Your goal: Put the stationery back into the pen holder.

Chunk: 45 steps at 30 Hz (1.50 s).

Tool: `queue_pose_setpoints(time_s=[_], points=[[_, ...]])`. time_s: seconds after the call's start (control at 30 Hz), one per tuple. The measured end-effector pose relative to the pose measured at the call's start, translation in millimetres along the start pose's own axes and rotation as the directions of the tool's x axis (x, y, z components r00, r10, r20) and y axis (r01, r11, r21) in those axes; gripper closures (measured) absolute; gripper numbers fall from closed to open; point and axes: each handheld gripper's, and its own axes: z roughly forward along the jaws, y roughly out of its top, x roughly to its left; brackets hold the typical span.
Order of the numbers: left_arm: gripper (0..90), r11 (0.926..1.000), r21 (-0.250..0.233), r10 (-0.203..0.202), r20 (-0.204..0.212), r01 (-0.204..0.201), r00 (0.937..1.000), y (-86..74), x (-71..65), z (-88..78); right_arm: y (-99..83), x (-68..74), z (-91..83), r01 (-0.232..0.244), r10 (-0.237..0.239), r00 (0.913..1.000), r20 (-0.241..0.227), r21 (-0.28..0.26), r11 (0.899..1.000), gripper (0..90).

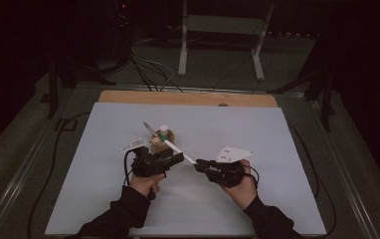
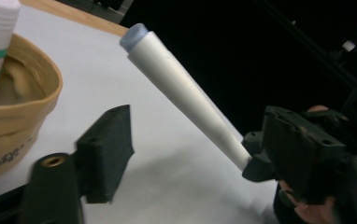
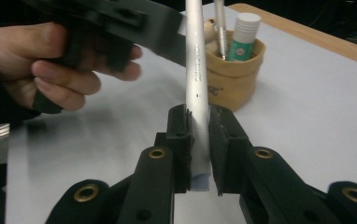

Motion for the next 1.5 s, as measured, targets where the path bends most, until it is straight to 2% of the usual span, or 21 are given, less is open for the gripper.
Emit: queue_pose_setpoints(time_s=[0.13,0.27,0.33,0.37,0.4,0.5,0.67,0.77,0.8,0.83,0.87,0.9,0.93,0.97,1.0,1.07,1.27,1.43,1.5], points=[[41.4,0.9983,-0.014,-0.056,0.035,0.056,0.9978,-0.9,6.2,0.5,0.1,2.8,1.1,0.009,-0.009,0.9999,-0.01,-0.007,1.0,78.9],[56.1,0.9932,-0.023,-0.112,0.085,0.114,0.9901,-1.7,12.3,0.2,0.0,4.2,1.5,0.016,-0.017,0.9996,-0.024,-0.012,1.0,78.9],[61.8,0.9921,-0.025,-0.12,0.098,0.123,0.988,-2.0,13.2,-0.1,-0.1,4.4,1.6,0.018,-0.019,0.9995,-0.027,-0.013,1.0,78.9],[61.8,0.9891,-0.025,-0.141,0.129,0.145,0.9816,-2.5,14.9,-0.1,-0.2,4.7,1.7,0.021,-0.021,0.9994,-0.026,-0.014,1.0,78.9],[67.8,0.9882,-0.028,-0.145,0.138,0.151,0.9796,-2.7,15.1,-0.2,-0.4,5.1,1.7,0.023,-0.023,0.9993,-0.03,-0.015,1.0,78.9],[72.2,0.9852,-0.037,-0.159,0.172,0.168,0.9722,-2.2,14.5,-1.0,-0.7,5.6,1.9,0.029,-0.029,0.9991,-0.03,-0.012,0.999,78.9],[78.2,0.9856,-0.046,-0.15,0.21,0.163,0.9661,-0.2,8.5,-2.9,-1.8,7.1,3.7,0.041,-0.041,0.9987,-0.029,-0.007,0.999,78.8],[79.0,0.9885,-0.05,-0.129,0.213,0.143,0.9685,0.7,5.5,-4.5,-2.0,7.6,4.3,0.043,-0.044,0.9986,-0.031,-0.007,0.999,78.6],[79.1,0.9897,-0.048,-0.122,0.208,0.135,0.9704,1.2,4.9,-4.9,-2.1,7.8,4.2,0.042,-0.042,0.9984,-0.038,-0.016,0.999,77.4],[79.2,0.9921,-0.05,-0.103,0.196,0.115,0.9752,1.8,3.2,-5.6,-2.2,7.4,4.2,0.04,-0.04,0.9984,-0.04,-0.017,0.999,75.8],[79.2,0.9937,-0.054,-0.087,0.185,0.099,0.9788,2.4,2.3,-6.6,-2.5,6.3,4.1,0.032,-0.034,0.9983,-0.049,-0.025,0.999,67.2],[79.2,0.9943,-0.055,-0.081,0.176,0.092,0.9812,3.2,2.1,-7.3,-2.9,5.1,3.5,0.02,-0.022,0.9983,-0.055,-0.039,0.999,62.2],[79.2,0.9943,-0.055,-0.081,0.176,0.092,0.9812,3.2,2.1,-7.3,-2.9,5.1,3.5,0.02,-0.022,0.9983,-0.055,-0.039,0.999,62.2],[79.2,0.9968,-0.059,-0.045,0.151,0.054,0.9875,4.9,0.9,-9.0,-3.0,4.1,3.1,0.01,-0.012,0.9984,-0.055,-0.04,0.999,58.0],[79.3,0.9976,-0.055,-0.033,0.142,0.041,0.9893,5.8,0.7,-9.6,-3.2,2.2,1.8,-0.006,0.003,0.9985,-0.055,-0.048,0.999,50.3],[79.3,0.9981,-0.058,-0.012,0.127,0.02,0.9919,7.3,-0.1,-10.8,-3.6,0.0,0.6,-0.025,0.022,0.9981,-0.057,-0.054,0.998,44.9],[79.3,0.9984,-0.048,0.035,0.099,-0.031,0.9945,11.2,-1.8,-13.0,-7.6,-7.1,-3.7,-0.07,0.068,0.9966,-0.047,-0.049,0.996,36.2],[79.3,0.9965,-0.042,0.075,0.089,-0.071,0.9932,16.1,-5.4,-14.9,-10.7,-12.0,-8.1,-0.1,0.098,0.9944,-0.038,-0.054,0.994,25.9],[79.3,0.9938,-0.041,0.106,0.077,-0.103,0.9913,18.5,-8.2,-15.4,-11.3,-13.4,-9.4,-0.108,0.106,0.9939,-0.032,-0.055,0.993,18.8]])
